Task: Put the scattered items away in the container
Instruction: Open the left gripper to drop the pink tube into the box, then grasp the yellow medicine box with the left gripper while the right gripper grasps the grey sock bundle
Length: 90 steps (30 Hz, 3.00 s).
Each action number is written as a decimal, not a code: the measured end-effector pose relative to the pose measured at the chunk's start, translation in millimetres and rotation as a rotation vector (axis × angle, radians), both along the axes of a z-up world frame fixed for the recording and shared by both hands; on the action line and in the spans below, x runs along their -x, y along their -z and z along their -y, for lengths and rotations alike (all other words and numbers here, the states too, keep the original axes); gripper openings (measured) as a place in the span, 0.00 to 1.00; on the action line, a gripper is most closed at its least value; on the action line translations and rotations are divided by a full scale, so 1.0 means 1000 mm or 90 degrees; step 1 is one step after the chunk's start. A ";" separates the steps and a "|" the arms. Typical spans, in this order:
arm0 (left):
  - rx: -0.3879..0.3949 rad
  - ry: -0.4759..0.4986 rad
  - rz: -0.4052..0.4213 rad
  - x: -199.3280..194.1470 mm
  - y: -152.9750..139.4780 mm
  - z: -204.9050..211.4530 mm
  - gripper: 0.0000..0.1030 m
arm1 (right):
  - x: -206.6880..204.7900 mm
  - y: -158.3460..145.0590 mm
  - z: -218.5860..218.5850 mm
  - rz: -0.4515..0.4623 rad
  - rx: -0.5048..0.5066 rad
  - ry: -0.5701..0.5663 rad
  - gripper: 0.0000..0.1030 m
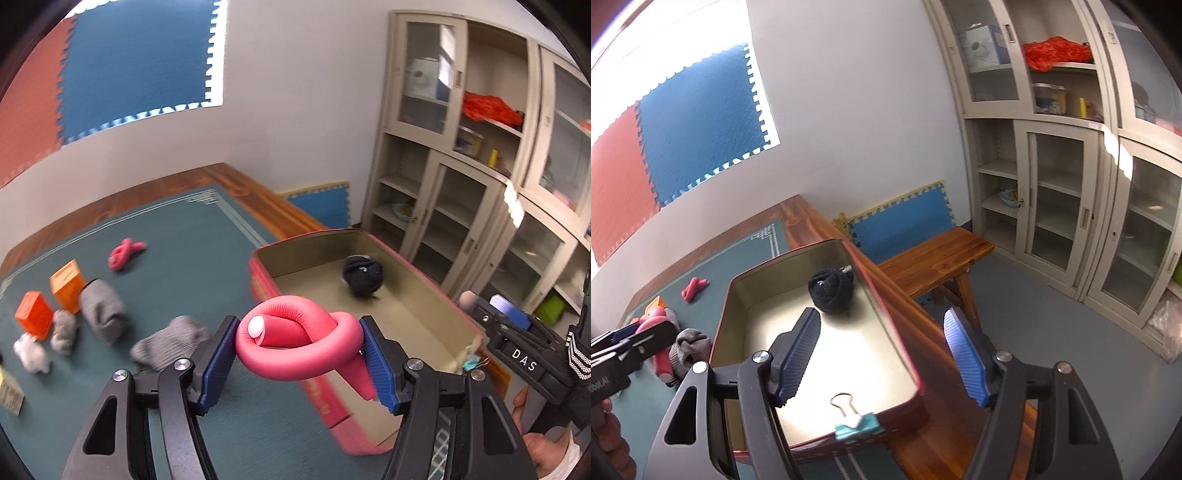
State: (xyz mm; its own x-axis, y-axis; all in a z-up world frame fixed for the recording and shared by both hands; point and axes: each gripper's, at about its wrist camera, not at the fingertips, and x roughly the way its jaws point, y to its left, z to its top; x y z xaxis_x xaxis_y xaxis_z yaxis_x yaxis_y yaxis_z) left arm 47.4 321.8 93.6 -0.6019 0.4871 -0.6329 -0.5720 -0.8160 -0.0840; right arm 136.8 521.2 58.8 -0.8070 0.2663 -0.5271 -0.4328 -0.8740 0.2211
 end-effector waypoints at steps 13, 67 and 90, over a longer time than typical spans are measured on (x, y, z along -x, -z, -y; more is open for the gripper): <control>-0.028 0.066 0.018 -0.001 0.005 -0.026 0.89 | -0.005 -0.002 -0.003 -0.002 0.003 0.016 0.71; 0.019 -0.695 0.063 0.096 0.084 0.364 0.89 | 0.110 0.017 0.224 0.072 -0.053 -0.321 0.78; -0.029 -0.619 0.090 0.090 0.092 0.364 0.44 | 0.127 0.032 0.240 0.113 -0.054 -0.360 0.78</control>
State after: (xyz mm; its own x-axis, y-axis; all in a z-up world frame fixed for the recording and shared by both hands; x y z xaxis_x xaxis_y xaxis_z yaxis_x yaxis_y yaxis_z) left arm -42.3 -41.9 2.1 -0.6730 -0.1543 -0.7233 0.3644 -0.9203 -0.1426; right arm 9.8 281.0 26.7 -0.7372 -0.1320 -0.6627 0.0804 -0.9909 0.1079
